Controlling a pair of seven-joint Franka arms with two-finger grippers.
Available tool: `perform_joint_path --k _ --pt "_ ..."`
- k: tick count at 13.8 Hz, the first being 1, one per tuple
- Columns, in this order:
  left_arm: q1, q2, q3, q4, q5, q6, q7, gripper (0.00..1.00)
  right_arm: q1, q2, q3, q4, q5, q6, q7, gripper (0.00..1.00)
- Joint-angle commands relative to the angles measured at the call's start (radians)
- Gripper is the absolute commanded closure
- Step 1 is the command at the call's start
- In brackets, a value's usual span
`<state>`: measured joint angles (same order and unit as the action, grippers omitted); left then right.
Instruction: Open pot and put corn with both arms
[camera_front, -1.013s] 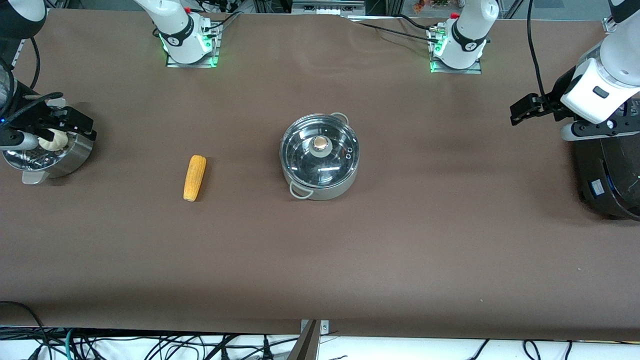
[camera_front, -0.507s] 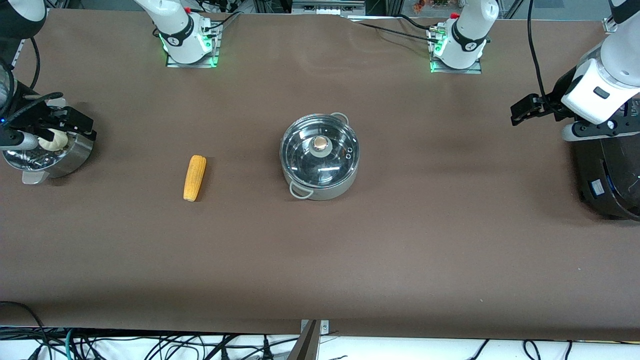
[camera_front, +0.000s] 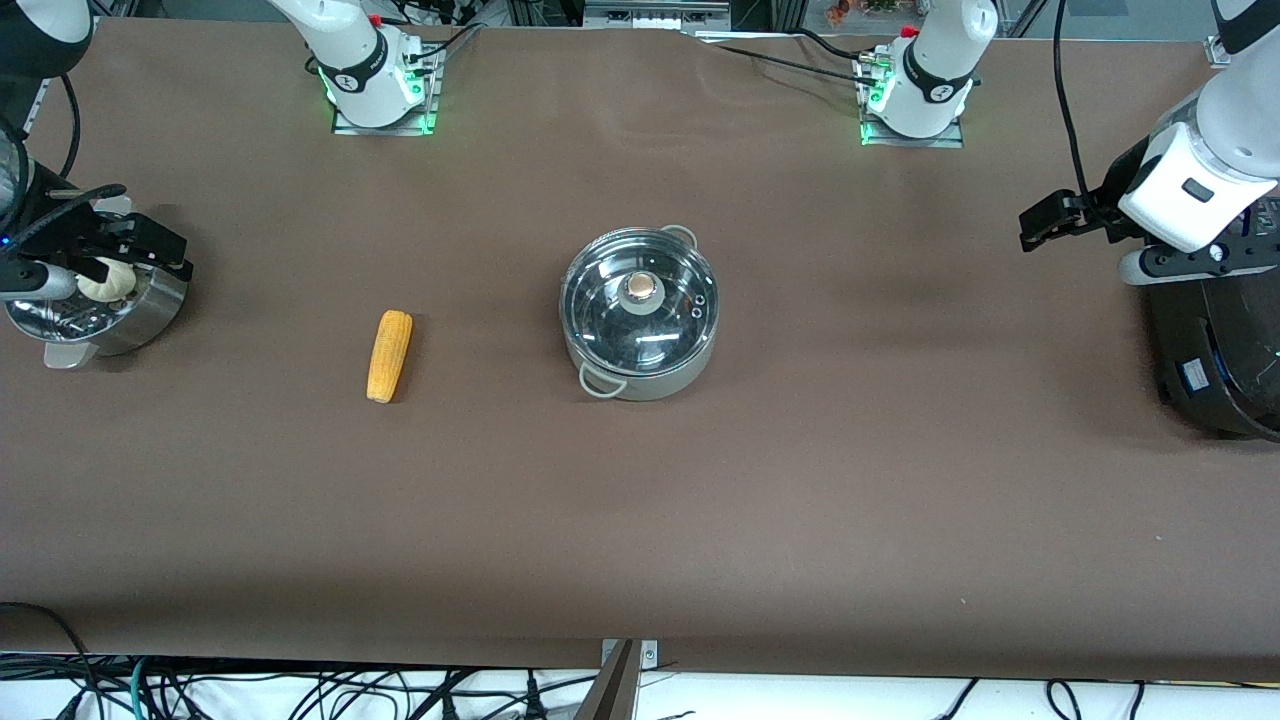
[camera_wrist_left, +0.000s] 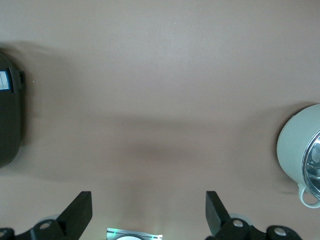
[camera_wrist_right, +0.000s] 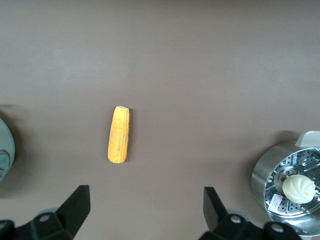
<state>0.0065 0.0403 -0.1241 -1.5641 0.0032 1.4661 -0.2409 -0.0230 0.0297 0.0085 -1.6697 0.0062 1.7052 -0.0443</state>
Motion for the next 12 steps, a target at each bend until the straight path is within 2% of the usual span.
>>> perform_joint_path --k 1,8,12 --pt "0.013 -0.023 -0.009 -0.019 0.015 -0.006 0.02 0.0 -0.003 -0.007 0.007 -0.002 -0.008 -0.004 0.008 0.0" --pt "0.012 -0.022 -0.009 -0.019 0.014 -0.004 0.02 0.0 -0.008 -0.005 0.002 -0.004 -0.006 -0.033 0.011 0.0" --pt "0.012 -0.019 -0.014 -0.017 0.012 -0.003 0.009 0.0 0.006 0.054 0.008 -0.007 0.003 -0.05 0.012 0.0"
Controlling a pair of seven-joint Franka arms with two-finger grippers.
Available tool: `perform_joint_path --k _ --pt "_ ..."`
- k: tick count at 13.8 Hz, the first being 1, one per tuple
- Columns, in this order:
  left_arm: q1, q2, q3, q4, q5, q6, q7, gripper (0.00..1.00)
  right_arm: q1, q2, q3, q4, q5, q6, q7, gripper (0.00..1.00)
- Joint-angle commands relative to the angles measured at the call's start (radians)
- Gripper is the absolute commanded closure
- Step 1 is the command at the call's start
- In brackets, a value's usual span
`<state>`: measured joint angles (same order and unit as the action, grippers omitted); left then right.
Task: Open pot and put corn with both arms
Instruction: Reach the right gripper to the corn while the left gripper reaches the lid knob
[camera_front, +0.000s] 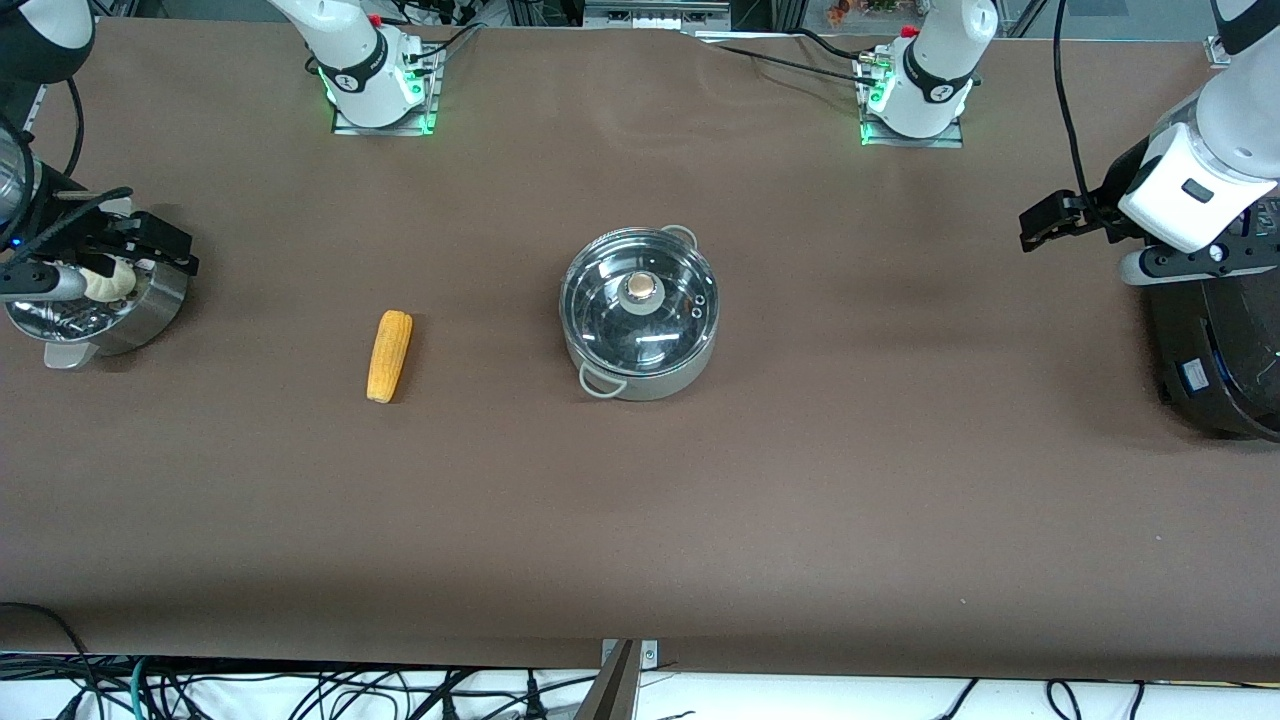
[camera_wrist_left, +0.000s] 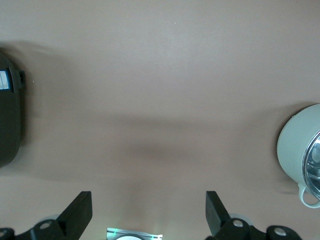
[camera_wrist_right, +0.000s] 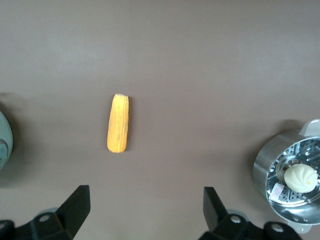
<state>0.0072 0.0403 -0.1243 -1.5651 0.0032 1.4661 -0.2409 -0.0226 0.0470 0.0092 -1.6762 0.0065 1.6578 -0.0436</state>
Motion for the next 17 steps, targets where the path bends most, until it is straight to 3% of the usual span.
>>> perform_joint_path --k 1,3,7,12,15,17 --pt "0.011 -0.017 -0.018 -0.015 0.012 -0.003 0.005 0.01 0.029 0.078 0.009 0.001 0.013 -0.001 0.01 0.0" --pt "0.005 0.007 -0.056 -0.001 0.012 0.002 -0.065 0.01 0.078 0.148 0.008 -0.005 0.021 0.037 0.024 0.0" --pt "-0.053 0.105 -0.176 0.025 0.009 0.064 -0.361 0.01 0.134 0.224 0.015 -0.031 0.023 0.135 0.25 0.0" --pt "-0.261 0.315 -0.173 0.172 -0.055 0.163 -0.612 0.01 0.156 0.278 0.015 -0.233 0.018 0.441 0.396 0.0" --pt "-0.433 0.45 -0.156 0.276 -0.045 0.192 -0.629 0.0 0.164 0.313 0.015 -0.387 0.018 0.673 0.399 0.0" --pt "-0.524 0.501 -0.135 0.275 -0.043 0.276 -0.629 0.0 0.182 0.338 0.017 -0.46 0.018 0.793 0.433 0.0"
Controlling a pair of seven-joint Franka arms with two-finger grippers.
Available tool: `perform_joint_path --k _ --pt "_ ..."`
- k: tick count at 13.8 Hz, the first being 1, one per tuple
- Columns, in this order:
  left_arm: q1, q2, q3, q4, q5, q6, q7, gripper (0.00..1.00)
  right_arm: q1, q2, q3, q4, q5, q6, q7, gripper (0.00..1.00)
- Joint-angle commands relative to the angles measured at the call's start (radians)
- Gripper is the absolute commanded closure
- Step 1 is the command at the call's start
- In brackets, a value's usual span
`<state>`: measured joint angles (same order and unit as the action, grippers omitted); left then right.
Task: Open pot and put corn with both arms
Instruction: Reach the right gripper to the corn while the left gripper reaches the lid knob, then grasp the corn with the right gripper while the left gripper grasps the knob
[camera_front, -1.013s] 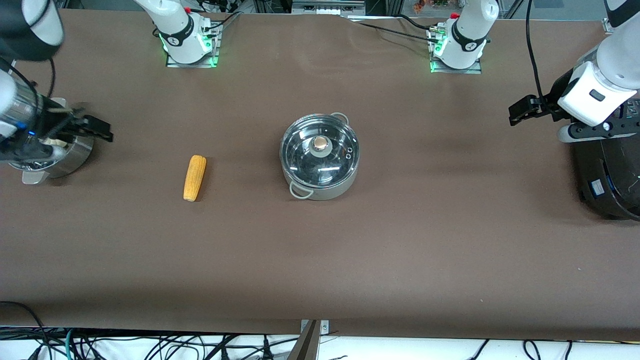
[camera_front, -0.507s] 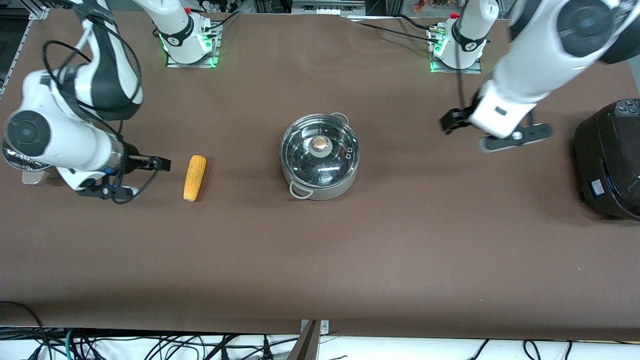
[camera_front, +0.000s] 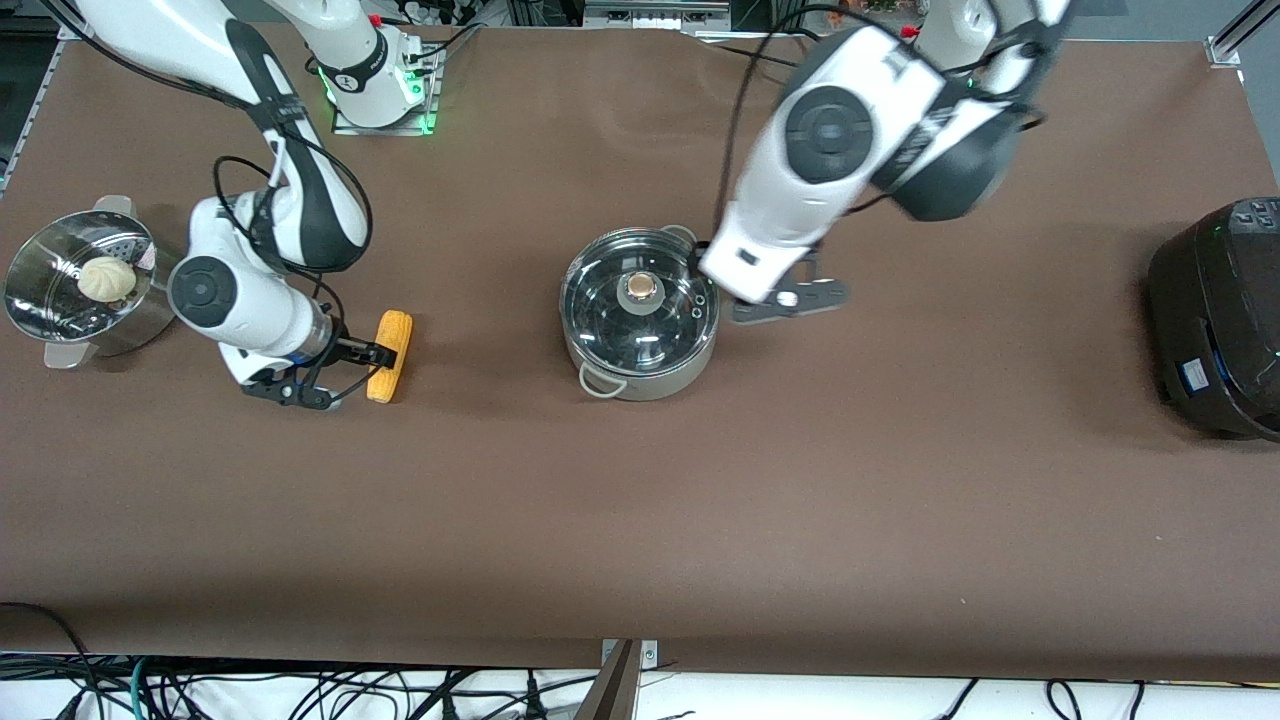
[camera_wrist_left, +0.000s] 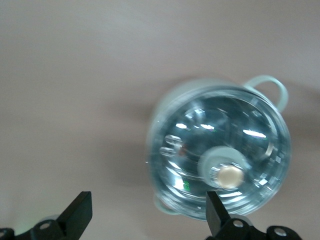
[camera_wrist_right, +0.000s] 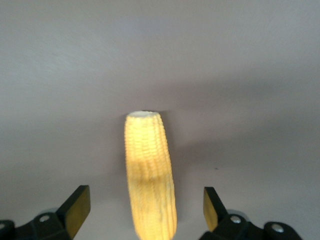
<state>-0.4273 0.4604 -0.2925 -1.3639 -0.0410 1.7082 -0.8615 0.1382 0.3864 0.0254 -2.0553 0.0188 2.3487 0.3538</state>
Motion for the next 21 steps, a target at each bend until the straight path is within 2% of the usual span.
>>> perform_joint_path --k 1,3,4,5,6,7,9,10,11,14,16,18,21 --pt "-0.111 0.108 0.035 0.071 0.001 0.074 -0.008 0.0 0.032 0.014 0.001 -0.092 0.006 0.128 0.037 0.0" --pt "-0.155 0.153 0.042 0.071 0.003 0.134 -0.025 0.0 0.046 0.041 -0.001 -0.092 0.006 0.139 0.036 0.01" --pt "-0.168 0.165 0.048 0.069 0.004 0.149 -0.021 0.0 0.046 0.051 -0.001 -0.092 0.006 0.138 0.036 0.25" --pt "-0.176 0.17 0.049 0.065 0.004 0.166 -0.021 0.0 0.046 0.051 -0.001 -0.091 0.006 0.133 0.036 0.61" --pt "-0.179 0.178 0.049 0.062 0.012 0.191 -0.024 0.0 0.046 0.049 -0.001 -0.088 0.006 0.132 0.033 0.8" --pt "-0.183 0.185 0.049 0.062 0.039 0.214 -0.024 0.0 0.046 0.049 -0.001 -0.085 0.006 0.132 0.03 0.88" --pt "-0.189 0.199 0.047 0.037 0.075 0.252 -0.025 0.0 0.046 0.045 -0.001 -0.077 0.006 0.129 0.025 0.91" --pt "-0.189 0.201 0.047 0.028 0.075 0.281 -0.024 0.0 0.046 0.039 -0.002 -0.074 0.006 0.12 0.024 0.98" --pt "-0.189 0.202 0.047 0.008 0.076 0.294 -0.016 0.0 0.046 0.029 -0.002 -0.047 0.006 0.075 0.022 0.99" --pt "-0.188 0.198 0.047 -0.023 0.084 0.311 -0.011 0.0 0.044 0.028 -0.002 0.13 0.006 -0.2 0.024 1.0" --pt "-0.179 0.158 0.047 -0.082 0.082 0.311 0.021 0.0 0.046 0.029 -0.002 0.225 0.007 -0.329 0.031 1.0" --pt "-0.159 0.109 0.042 -0.141 0.075 0.311 0.059 0.0 0.046 0.031 0.001 0.257 0.01 -0.356 0.027 1.0" --pt "-0.156 0.11 0.039 -0.15 0.075 0.314 0.061 0.0 0.046 0.029 0.004 0.262 0.01 -0.356 0.025 1.0"
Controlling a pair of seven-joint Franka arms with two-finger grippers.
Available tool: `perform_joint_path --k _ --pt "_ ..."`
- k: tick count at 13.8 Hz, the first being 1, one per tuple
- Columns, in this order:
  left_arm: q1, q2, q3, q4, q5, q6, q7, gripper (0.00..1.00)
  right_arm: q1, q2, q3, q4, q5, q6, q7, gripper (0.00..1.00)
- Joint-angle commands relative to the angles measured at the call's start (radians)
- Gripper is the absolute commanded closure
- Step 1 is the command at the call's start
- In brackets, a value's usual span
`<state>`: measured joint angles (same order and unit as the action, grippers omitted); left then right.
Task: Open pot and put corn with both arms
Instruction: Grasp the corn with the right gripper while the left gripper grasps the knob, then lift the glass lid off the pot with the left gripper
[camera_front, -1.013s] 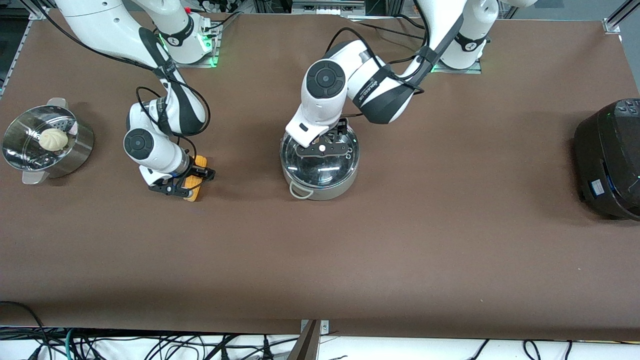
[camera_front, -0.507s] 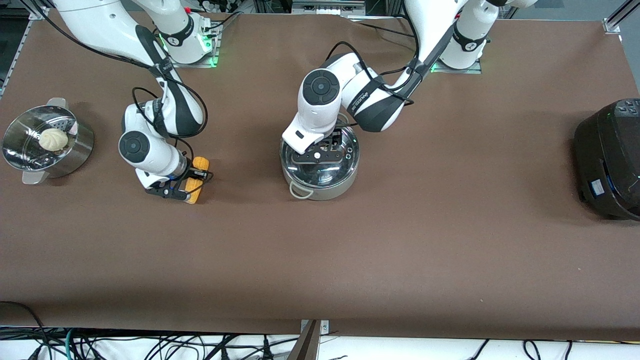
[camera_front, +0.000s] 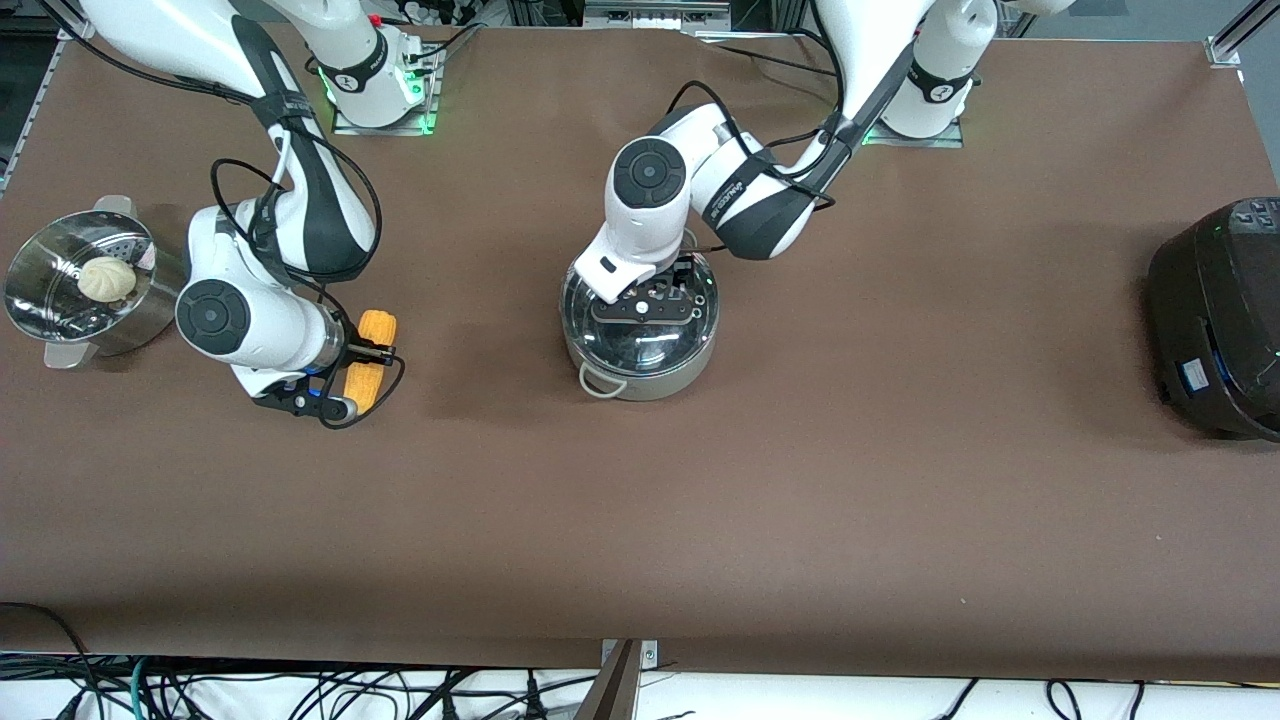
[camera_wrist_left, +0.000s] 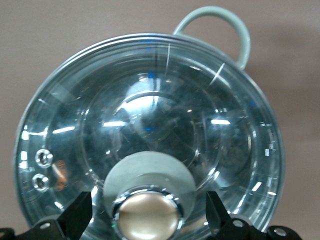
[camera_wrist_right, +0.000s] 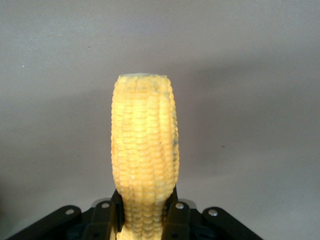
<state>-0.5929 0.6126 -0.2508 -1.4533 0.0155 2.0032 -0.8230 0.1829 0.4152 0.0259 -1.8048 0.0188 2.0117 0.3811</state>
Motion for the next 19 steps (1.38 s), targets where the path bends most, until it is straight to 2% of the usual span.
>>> perform_joint_path --k 1,8,9,10,11,15,16,19 --pt "0.01 -0.04 -0.002 -0.061 0.017 0.025 0.021 0.0 0.001 0.001 0.003 0.013 0.01 -0.019 -0.004 1.0" --pt "0.013 -0.047 -0.002 -0.045 -0.008 0.025 0.018 0.04 0.0 0.001 0.003 0.021 0.01 -0.019 -0.011 1.0" --pt "0.015 -0.051 -0.002 -0.045 -0.008 0.025 0.018 0.08 0.0 0.001 0.003 0.027 0.01 -0.019 -0.013 1.0" --pt "0.015 -0.053 -0.002 -0.045 -0.008 0.025 0.019 0.16 0.0 0.001 0.003 0.039 0.01 -0.022 -0.013 1.0" --pt "0.016 -0.054 -0.002 -0.045 -0.008 0.025 0.021 0.28 0.0 0.001 0.003 0.056 0.01 -0.04 -0.013 1.0" --pt "0.016 -0.054 -0.002 -0.047 -0.008 0.025 0.019 0.91 -0.003 0.007 0.003 0.137 0.012 -0.136 -0.013 1.0" --pt "0.016 -0.054 -0.002 -0.047 -0.008 0.023 0.019 1.0 -0.005 0.008 0.002 0.136 0.012 -0.136 -0.013 1.0" --pt "0.019 -0.077 -0.002 -0.045 -0.009 0.008 0.019 1.0 -0.005 0.008 0.003 0.15 0.012 -0.139 -0.013 1.0"
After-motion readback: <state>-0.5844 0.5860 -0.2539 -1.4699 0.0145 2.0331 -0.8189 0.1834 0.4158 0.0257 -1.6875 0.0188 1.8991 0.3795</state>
